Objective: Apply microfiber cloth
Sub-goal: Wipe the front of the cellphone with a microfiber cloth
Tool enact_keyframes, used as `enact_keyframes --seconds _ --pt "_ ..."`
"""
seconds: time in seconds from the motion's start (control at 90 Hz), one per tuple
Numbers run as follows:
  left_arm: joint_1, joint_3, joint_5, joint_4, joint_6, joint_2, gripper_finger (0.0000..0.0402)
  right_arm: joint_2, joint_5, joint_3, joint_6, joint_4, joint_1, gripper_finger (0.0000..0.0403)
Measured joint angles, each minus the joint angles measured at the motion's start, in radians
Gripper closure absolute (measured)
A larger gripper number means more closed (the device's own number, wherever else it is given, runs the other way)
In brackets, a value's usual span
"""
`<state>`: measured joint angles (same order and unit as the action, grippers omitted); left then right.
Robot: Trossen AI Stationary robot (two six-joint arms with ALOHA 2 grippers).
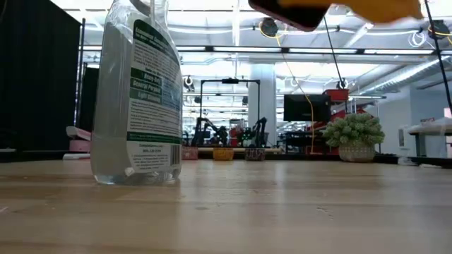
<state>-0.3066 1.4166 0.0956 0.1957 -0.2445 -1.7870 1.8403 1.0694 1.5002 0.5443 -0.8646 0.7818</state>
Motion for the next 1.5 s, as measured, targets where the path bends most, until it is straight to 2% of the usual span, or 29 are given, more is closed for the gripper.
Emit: enact_keyframes --seconds 0.111,0.256,0.322,0.489,0.578,0.778,0.978,1.222,1.5 --pt "-0.001 0.000 -0.002 -0.007 -0.009 0.000 0.0390 0.001 -0.058 0.000 -0.056 0.018 -0.001 0.0399" --pt "-0.001 0.000 -0.016 -0.001 -0.012 0.000 0.0390 0.001 -0.053 0.001 -0.106 0.019 0.021 0.0399" --pt "-0.003 0.002 -0.021 0.021 -0.014 0.002 0.0390 0.001 0.000 0.019 -0.129 0.017 0.045 0.0399" --pt "-0.006 0.008 -0.028 0.031 -0.019 0.010 0.0390 0.000 0.219 0.078 -0.172 0.022 0.097 0.0399" --pt "-0.005 0.006 -0.030 0.019 -0.019 0.007 0.0390 0.000 0.261 0.080 -0.169 0.027 0.099 0.0399" --pt "-0.003 0.004 -0.015 0.022 -0.019 0.006 0.0390 0.003 0.253 0.051 -0.132 0.030 0.069 0.0399" --pt "0.000 0.002 0.022 0.031 -0.027 0.003 0.0390 0.002 0.092 -0.024 -0.059 0.044 0.021 0.0399" --pt "-0.001 0.000 0.043 0.011 -0.036 0.002 0.0390 0.000 -0.004 -0.068 -0.076 0.087 0.002 0.0399" --pt "-0.005 0.000 0.028 0.022 -0.037 0.002 0.0390 0.000 0.034 -0.069 -0.189 0.117 0.039 0.0399"
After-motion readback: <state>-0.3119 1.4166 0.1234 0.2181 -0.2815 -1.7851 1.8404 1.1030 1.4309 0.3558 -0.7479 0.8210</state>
